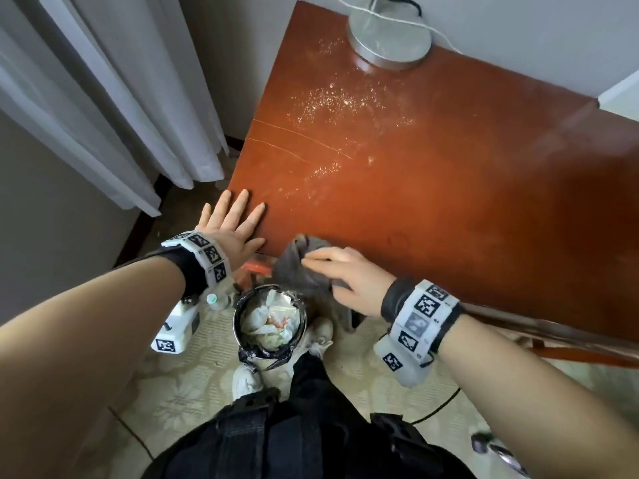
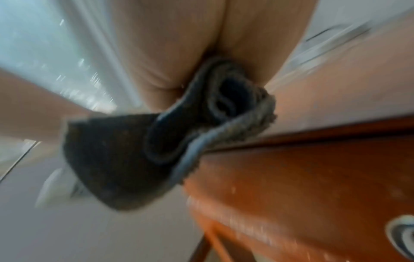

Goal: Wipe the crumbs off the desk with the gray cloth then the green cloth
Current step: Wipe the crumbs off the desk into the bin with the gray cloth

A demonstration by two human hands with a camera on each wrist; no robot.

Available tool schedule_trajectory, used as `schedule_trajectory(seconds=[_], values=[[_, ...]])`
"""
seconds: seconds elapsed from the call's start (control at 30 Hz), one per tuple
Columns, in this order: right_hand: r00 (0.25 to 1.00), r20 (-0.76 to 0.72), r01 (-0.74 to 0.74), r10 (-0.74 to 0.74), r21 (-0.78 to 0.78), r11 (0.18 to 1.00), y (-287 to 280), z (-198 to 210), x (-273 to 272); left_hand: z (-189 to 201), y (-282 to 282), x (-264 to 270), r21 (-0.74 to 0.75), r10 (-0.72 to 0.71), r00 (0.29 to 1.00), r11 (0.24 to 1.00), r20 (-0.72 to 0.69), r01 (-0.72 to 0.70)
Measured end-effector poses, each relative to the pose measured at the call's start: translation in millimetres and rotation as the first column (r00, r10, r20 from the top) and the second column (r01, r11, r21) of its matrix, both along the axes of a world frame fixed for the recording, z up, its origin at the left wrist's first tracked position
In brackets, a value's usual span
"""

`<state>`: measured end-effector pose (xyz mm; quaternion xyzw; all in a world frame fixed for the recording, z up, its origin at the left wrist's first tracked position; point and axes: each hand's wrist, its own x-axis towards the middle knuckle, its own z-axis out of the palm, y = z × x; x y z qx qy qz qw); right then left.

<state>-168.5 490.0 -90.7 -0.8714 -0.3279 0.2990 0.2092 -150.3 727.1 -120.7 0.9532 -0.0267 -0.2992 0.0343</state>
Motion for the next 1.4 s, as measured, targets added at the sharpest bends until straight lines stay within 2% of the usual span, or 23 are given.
schedule_trajectory(seconds=[0.03, 0.07, 0.1, 0.13, 0.2, 0.23, 0.27, 0.3, 0.4, 0.47, 0.53, 0.6, 0.7, 0.77, 0.83, 0.9, 1.0, 1.07, 1.2, 1.33, 1.4], values=[[0.986, 0.076, 0.140, -0.145, 0.076, 0.987, -6, 3, 6, 0, 0, -3, -0.008, -0.001, 1.000, 1.000, 0.006, 0.001], [0.933, 0.165, 0.299, -0.320, 0.140, 0.944, -14, 5, 15, 0, 0, -4, -0.015, -0.001, 1.000, 1.000, 0.015, 0.001], [0.842, 0.230, 0.460, -0.487, 0.162, 0.873, -23, 6, 24, -1, 0, -6, -0.023, 0.000, 1.000, 1.000, 0.021, 0.000], [0.735, 0.253, 0.620, -0.629, 0.126, 0.775, -31, 6, 34, -1, 1, -7, -0.030, 0.002, 1.000, 1.000, 0.021, -0.001], [0.540, 0.241, 0.840, -0.807, -0.086, 0.536, -34, -2, 44, -1, 2, -9, -0.042, 0.004, 1.000, 0.999, 0.020, -0.003], [0.503, 0.254, 0.864, -0.826, -0.183, 0.470, -29, -7, 42, 0, 2, -11, -0.048, -0.001, 1.000, 0.999, 0.020, 0.002], [0.518, 0.280, 0.854, -0.808, -0.223, 0.470, -19, -11, 38, 1, 4, -12, -0.053, -0.011, 1.000, 0.999, 0.020, 0.012], [0.570, 0.296, 0.822, -0.767, -0.211, 0.529, -7, -15, 32, 1, 8, -14, -0.058, -0.027, 0.999, 0.998, 0.023, 0.028], [0.801, 0.220, 0.588, -0.557, -0.110, 0.802, 39, -20, 12, 3, 27, -27, -0.075, -0.026, 1.000, 0.997, 0.016, 0.027], [0.894, 0.109, 0.443, -0.435, -0.060, 0.895, 65, -16, 8, 4, 43, -37, -0.089, 0.082, 0.997, 0.993, 0.015, -0.080], [0.894, -0.010, 0.449, -0.449, 0.035, 0.893, 81, -5, 15, 8, 58, -45, -0.111, 0.234, 0.971, 0.968, 0.048, -0.227], [0.853, -0.075, 0.523, -0.517, 0.116, 0.845, 86, 8, 24, 17, 67, -49, -0.163, 0.352, 0.933, 0.928, 0.079, -0.336], [0.838, -0.034, 0.544, -0.545, 0.143, 0.827, 77, 20, 29, 35, 63, -44, -0.281, 0.405, 0.908, 0.888, 0.105, -0.364], [0.854, -0.005, 0.518, -0.520, 0.078, 0.852, 65, 20, 26, 43, 47, -38, -0.343, 0.387, 0.909, 0.884, 0.152, -0.319], [0.874, 0.058, 0.485, -0.482, -0.068, 0.872, 49, 17, 24, 48, 23, -33, -0.360, 0.317, 0.925, 0.905, 0.211, -0.228], [0.868, 0.131, 0.496, -0.479, -0.172, 0.851, 28, 16, 26, 51, -6, -28, -0.323, 0.173, 0.950, 0.943, 0.261, -0.083], [0.831, 0.205, 0.551, -0.517, -0.179, 0.815, -9, 15, 37, 47, -48, -17, -0.211, -0.047, 0.967, 0.972, 0.252, 0.103], [0.819, 0.217, 0.569, -0.531, -0.189, 0.800, -31, 12, 47, 36, -70, -11, -0.157, -0.048, 0.979, 0.984, 0.199, 0.080], [0.840, 0.204, 0.541, -0.503, -0.233, 0.808, -58, 2, 60, 15, -100, 0, -0.108, 0.079, 0.985, 0.992, 0.154, -0.063], [0.878, 0.178, 0.479, -0.445, -0.274, 0.834, -67, -5, 73, 8, -121, 9, -0.055, 0.100, 0.987, 0.994, 0.124, -0.093], [0.882, 0.177, 0.471, -0.437, -0.276, 0.838, -68, -6, 79, 8, -125, 10, -0.055, 0.098, 0.983, 0.994, 0.153, -0.091]])
